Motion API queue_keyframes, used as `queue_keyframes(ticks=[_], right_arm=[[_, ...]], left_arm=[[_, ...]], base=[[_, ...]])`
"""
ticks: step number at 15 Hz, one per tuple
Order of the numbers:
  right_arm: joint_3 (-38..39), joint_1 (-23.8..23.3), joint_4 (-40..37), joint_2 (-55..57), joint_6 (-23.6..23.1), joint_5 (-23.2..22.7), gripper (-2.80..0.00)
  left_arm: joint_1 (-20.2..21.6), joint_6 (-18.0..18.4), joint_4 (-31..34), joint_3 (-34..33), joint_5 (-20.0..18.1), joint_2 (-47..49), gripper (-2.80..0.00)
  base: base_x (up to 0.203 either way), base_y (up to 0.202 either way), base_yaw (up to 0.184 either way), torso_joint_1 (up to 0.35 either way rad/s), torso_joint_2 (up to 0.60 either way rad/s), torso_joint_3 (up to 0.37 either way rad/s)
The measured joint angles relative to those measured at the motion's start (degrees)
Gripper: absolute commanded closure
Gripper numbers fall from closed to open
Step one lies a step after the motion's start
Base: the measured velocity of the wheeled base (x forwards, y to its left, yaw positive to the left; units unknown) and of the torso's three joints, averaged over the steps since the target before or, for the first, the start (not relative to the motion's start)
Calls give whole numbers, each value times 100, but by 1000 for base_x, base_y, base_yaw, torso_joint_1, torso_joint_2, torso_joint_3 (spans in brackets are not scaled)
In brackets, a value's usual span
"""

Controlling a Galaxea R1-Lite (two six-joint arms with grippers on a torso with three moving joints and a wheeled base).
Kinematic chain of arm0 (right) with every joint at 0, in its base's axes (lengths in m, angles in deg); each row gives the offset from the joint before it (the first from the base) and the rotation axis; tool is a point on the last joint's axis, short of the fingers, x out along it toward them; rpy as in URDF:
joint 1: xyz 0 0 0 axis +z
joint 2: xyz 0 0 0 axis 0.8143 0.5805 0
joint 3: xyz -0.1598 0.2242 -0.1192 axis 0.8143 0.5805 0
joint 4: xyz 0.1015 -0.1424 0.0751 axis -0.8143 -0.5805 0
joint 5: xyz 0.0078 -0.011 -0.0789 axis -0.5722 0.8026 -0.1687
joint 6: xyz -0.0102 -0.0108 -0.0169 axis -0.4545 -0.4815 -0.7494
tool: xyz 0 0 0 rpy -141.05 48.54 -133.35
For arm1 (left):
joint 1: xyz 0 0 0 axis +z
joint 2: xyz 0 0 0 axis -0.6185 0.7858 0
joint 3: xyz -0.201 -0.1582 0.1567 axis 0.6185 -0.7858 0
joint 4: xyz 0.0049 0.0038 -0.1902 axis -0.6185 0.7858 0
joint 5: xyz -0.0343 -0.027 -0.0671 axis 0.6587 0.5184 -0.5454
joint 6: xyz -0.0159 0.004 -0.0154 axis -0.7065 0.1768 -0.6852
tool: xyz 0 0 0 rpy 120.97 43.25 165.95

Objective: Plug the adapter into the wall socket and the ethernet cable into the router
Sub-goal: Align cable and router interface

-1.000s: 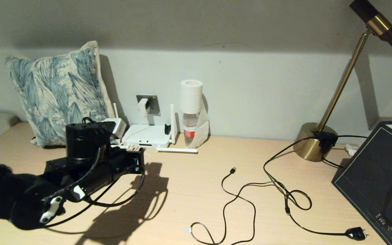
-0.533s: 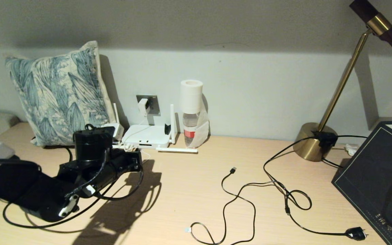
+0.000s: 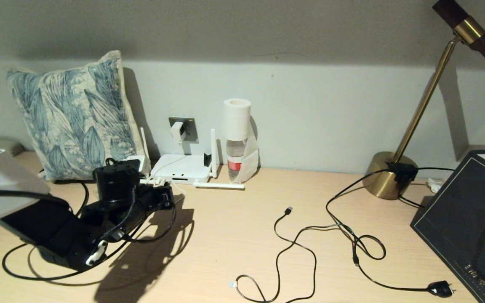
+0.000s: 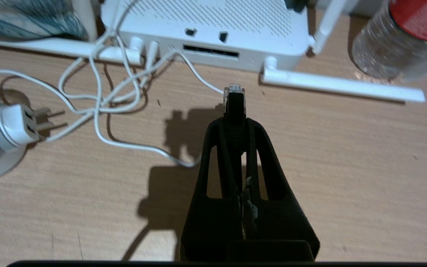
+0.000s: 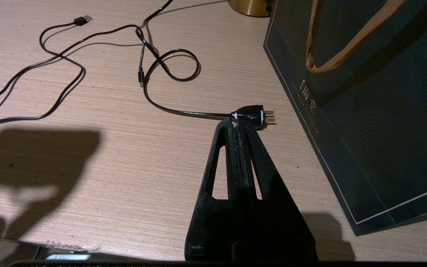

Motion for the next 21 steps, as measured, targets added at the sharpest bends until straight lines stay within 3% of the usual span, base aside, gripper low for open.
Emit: queue_keyframes(ticks=[9, 21], right_arm=[[0, 0, 2, 0, 0, 0, 0], [0, 0, 2, -2, 0, 2, 0]], left_arm=[[226, 198, -1189, 172, -238, 917, 0], [283, 205, -1221, 558, -344, 1400, 0]], base=[[0, 0, 0, 0, 0, 0], [0, 0, 0, 0, 0, 0]])
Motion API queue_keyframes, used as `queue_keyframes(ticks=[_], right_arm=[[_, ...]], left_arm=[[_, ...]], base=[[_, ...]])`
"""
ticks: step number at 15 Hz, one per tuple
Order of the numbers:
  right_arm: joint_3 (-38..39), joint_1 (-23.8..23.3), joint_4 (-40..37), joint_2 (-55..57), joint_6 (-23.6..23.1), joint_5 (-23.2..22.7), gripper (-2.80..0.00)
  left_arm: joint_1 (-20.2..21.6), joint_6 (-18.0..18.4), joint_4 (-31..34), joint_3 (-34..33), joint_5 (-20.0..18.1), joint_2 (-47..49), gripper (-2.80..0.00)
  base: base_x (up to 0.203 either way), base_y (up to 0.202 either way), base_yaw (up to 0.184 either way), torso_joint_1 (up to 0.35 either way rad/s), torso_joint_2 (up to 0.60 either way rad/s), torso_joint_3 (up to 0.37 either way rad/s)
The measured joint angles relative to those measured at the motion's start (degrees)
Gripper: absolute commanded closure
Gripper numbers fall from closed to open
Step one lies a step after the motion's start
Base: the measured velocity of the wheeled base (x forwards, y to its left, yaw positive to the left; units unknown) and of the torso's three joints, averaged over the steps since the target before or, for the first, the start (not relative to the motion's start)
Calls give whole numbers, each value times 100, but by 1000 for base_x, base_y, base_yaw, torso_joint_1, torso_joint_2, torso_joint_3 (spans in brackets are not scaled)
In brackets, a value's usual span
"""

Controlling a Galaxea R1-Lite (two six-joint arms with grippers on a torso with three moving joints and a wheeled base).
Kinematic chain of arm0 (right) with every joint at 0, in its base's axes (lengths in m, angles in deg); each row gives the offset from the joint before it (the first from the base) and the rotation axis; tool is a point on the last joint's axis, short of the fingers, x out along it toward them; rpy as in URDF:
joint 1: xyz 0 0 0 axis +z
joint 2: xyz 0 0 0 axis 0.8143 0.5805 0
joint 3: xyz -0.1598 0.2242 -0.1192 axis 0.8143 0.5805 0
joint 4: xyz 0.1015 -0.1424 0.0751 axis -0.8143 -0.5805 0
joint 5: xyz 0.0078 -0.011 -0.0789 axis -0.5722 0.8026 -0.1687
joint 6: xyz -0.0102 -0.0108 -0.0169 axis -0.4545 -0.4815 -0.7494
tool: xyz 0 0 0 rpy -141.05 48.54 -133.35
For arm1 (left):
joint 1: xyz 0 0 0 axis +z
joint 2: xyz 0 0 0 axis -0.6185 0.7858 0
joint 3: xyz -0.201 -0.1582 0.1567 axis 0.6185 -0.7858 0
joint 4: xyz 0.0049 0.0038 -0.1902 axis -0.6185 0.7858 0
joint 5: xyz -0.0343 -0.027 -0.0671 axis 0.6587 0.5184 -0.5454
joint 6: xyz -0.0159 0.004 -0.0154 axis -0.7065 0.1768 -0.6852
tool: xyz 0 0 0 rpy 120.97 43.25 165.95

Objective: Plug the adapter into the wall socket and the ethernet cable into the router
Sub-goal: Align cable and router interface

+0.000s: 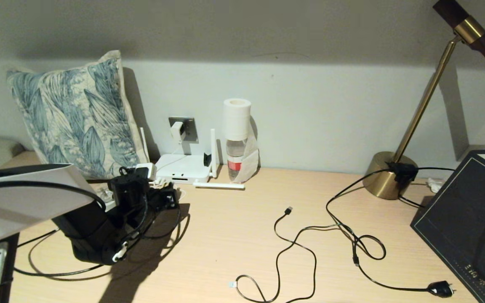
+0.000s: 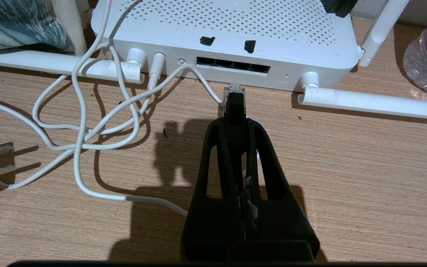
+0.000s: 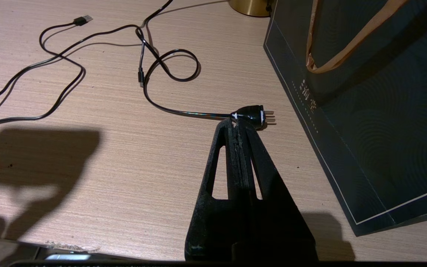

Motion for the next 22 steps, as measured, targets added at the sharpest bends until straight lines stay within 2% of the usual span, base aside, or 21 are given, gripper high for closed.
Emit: queue_keyframes(ticks=[22], right_arm=[[2, 0, -2, 0, 0, 0, 0]], left_arm=[[-2, 0, 2, 0, 0, 7, 0]], base=[[0, 0, 0, 0, 0, 0]])
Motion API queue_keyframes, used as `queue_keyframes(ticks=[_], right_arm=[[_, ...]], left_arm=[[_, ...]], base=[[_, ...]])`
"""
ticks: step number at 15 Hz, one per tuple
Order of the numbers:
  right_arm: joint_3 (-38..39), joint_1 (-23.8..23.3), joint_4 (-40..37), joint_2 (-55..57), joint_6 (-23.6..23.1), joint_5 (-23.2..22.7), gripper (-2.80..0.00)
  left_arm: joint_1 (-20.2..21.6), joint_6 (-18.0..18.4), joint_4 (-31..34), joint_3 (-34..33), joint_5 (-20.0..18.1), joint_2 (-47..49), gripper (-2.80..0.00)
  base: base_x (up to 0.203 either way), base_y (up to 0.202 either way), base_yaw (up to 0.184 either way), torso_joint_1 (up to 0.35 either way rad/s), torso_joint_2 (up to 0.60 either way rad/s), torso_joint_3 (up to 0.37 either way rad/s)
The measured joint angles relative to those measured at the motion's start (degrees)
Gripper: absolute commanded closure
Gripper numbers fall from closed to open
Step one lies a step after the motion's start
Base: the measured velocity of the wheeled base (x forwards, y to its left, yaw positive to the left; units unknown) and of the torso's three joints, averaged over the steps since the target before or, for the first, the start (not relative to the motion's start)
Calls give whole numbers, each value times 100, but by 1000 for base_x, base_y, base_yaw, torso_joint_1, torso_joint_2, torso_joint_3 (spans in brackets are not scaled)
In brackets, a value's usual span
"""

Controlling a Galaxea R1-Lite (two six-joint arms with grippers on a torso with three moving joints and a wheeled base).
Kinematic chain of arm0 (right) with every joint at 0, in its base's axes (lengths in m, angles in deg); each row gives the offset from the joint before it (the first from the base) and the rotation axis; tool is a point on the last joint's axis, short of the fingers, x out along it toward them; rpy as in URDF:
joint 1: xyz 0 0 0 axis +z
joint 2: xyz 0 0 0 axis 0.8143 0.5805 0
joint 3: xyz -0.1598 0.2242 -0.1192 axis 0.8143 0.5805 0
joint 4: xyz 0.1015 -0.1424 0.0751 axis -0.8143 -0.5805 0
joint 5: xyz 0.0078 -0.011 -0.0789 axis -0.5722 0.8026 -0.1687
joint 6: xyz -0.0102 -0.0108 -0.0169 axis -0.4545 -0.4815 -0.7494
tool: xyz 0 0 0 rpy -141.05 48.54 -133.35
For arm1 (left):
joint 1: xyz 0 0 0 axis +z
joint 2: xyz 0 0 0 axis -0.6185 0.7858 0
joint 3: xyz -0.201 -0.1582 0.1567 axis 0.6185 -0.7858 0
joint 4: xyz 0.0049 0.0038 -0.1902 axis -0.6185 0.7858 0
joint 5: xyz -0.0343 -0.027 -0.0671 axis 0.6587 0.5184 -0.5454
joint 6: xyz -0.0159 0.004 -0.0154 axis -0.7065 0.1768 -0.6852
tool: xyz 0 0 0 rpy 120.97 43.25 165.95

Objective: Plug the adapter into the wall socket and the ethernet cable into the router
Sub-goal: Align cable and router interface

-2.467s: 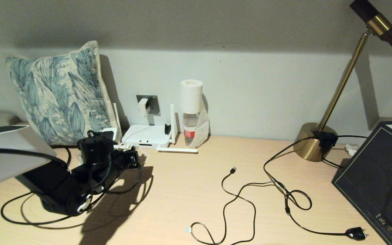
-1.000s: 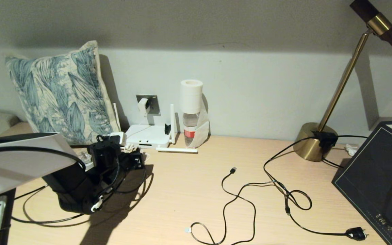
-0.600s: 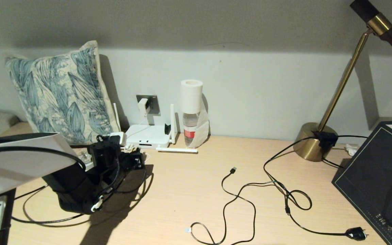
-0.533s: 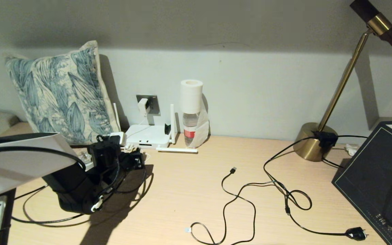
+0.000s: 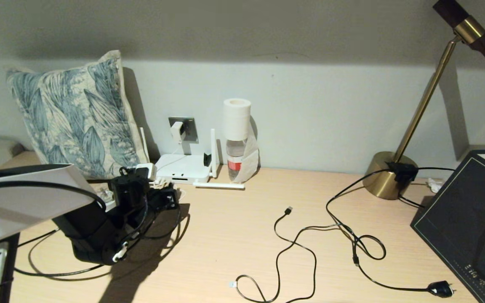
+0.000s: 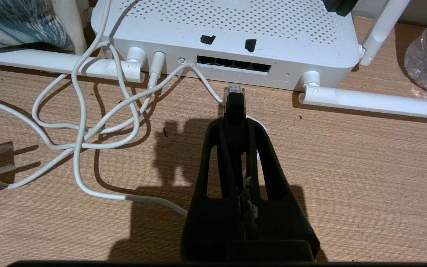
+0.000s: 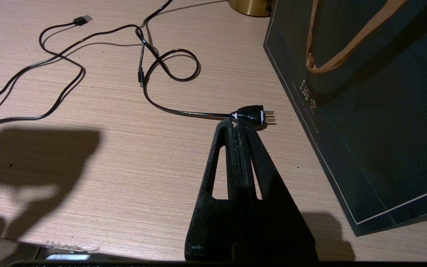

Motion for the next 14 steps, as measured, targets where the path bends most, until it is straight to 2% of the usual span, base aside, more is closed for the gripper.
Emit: queue_keyframes(ticks=[14], right_arm=[[0, 0, 2, 0, 0, 0, 0]], left_arm=[[0, 0, -1, 0, 2, 0, 0]], base=[[0, 0, 0, 0, 0, 0]])
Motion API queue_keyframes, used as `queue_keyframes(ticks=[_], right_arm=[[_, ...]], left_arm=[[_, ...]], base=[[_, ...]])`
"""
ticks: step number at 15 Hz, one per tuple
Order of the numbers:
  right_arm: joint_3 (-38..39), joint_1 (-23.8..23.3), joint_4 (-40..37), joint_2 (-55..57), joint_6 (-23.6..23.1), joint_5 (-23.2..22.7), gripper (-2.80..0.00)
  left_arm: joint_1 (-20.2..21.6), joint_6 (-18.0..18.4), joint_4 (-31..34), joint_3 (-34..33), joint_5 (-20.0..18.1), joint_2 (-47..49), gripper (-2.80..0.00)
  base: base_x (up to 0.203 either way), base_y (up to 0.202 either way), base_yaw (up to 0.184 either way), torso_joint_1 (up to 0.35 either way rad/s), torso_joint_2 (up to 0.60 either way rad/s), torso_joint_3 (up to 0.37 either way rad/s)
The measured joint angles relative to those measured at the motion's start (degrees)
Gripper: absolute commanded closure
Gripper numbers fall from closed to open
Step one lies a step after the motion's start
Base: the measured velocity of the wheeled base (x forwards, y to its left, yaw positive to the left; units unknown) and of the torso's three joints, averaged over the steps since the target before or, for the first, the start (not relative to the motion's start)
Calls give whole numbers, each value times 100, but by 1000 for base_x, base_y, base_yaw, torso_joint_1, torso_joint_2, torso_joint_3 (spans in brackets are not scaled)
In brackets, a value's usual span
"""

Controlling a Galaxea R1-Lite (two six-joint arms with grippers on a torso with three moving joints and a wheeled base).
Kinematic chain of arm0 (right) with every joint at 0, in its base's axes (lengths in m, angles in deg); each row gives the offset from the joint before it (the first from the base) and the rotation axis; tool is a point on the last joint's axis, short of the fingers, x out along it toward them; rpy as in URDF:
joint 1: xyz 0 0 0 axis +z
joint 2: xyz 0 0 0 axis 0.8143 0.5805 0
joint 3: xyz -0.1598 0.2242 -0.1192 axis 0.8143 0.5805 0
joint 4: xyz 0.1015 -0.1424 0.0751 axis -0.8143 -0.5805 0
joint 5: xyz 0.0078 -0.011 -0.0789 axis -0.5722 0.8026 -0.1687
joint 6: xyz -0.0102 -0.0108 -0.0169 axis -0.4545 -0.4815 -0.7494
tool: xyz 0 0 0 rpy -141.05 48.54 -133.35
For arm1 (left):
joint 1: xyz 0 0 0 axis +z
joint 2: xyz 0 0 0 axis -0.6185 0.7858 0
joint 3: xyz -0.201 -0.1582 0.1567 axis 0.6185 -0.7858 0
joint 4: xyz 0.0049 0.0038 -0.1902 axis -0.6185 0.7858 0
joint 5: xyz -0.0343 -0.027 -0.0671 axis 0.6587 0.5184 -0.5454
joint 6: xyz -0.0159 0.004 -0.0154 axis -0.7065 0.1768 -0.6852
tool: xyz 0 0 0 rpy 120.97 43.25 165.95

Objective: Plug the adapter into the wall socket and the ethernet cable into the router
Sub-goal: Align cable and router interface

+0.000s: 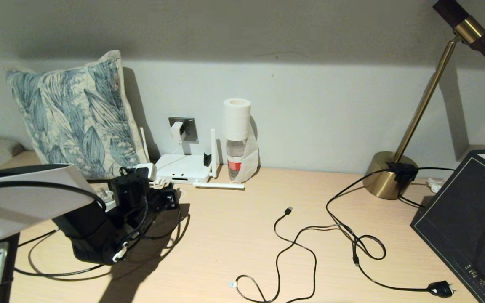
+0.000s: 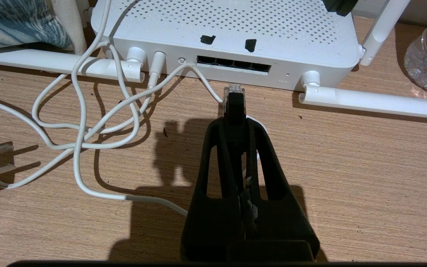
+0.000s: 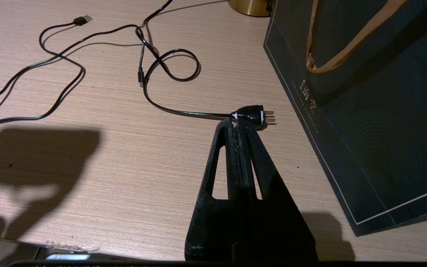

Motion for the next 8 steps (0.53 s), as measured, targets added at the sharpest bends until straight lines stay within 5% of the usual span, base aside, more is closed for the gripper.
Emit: queue_keyframes(ticks=[8], right_arm=[[0, 0, -1, 0, 0, 0, 0]], left_arm=[[0, 0, 0, 0, -1, 0, 0]], base=[[0, 0, 0, 0, 0, 0]])
